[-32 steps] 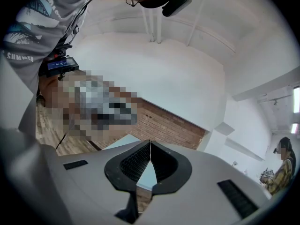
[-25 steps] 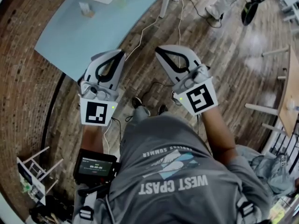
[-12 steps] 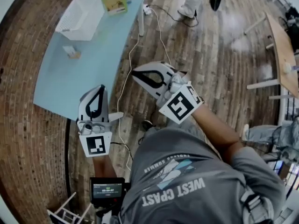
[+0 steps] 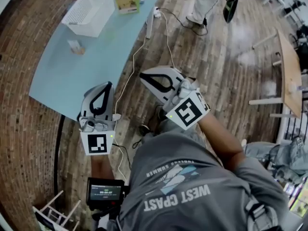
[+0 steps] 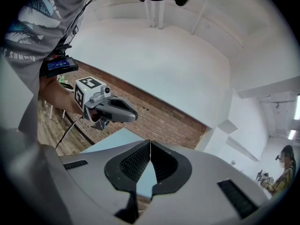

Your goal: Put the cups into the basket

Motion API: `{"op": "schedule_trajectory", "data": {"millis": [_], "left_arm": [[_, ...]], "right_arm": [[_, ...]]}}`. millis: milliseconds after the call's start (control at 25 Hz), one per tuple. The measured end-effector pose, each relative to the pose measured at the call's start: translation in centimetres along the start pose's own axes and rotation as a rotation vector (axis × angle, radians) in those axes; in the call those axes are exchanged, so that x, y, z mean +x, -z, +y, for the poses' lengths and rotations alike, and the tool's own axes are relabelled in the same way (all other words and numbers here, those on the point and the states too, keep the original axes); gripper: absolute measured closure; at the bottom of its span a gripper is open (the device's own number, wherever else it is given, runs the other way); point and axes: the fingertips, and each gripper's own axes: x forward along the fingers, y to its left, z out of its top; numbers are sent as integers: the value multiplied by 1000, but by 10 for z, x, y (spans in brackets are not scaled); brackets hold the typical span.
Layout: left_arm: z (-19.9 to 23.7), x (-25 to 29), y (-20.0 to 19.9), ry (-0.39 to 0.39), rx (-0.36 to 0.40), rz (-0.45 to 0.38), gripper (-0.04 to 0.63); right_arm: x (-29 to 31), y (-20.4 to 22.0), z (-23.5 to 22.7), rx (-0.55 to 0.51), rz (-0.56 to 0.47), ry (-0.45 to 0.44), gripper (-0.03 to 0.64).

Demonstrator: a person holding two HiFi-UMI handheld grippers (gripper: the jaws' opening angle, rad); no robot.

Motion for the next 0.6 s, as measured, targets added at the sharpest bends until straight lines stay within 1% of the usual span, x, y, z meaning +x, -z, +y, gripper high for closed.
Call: {"op": "schedule_trajectory", "data": {"millis": [120,360,600], "left_arm": [[7,12,-3,-25,13,4,595],[14,40,5,-59,28,69,595],[20,76,6,-98,75,116,595]], "right_arm": [[6,-1,-13,-14,-38,-21,603],[15,6,-40,-4,-90,-63,603],[18,22,-74,-10,-150,-102,604]]}}
